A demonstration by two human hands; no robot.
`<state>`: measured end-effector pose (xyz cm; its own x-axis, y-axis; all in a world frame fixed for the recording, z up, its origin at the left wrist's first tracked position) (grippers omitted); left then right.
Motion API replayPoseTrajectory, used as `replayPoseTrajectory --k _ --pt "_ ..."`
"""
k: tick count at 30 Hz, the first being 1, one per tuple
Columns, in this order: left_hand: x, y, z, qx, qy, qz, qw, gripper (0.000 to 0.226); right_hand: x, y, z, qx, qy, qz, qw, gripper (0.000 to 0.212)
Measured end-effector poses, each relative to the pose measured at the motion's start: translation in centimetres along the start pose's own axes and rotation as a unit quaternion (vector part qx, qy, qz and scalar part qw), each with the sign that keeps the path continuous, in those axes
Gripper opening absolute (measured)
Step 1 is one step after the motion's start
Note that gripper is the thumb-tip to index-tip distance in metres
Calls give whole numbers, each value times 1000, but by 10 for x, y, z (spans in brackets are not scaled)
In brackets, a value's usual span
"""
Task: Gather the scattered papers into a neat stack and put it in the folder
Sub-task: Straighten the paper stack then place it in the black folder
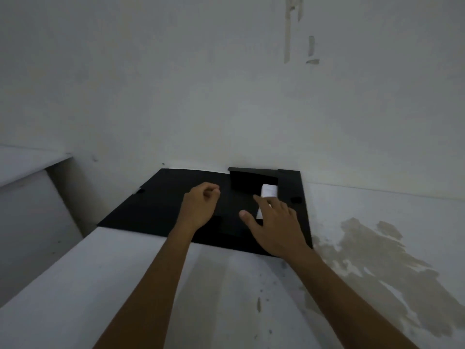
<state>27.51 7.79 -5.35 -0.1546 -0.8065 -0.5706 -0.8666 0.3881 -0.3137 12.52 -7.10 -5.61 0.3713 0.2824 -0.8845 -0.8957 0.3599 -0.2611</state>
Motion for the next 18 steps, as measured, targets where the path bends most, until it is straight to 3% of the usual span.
replayPoseTrajectory --k 4,9,13,18 --pt "-64 22 82 -104 -145 -102 979 33 24 5 30 -22 63 38 997 83" --pt "-120 36 147 -201 -287 -90 932 80 36 -4 46 -13 95 63 993 86" --pt "-134 31 157 -225 -250 -73 939 91 40 -2 43 -8 144 61 988 86" --pt "-139 34 143 -136 -96 -194 967 66 39 -2 43 -3 140 56 989 86"
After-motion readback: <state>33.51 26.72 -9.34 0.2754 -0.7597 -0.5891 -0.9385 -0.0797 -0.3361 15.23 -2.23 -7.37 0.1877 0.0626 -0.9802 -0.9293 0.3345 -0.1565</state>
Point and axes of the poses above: each hand's wrist, its own y-axis away from the middle knuckle, its own x-axis out of the palm, z = x × y, the point moved 3 cm from there along -y, towards the middle knuckle, and after that the axes turned 1 degree about x, right-handed, at the moved point
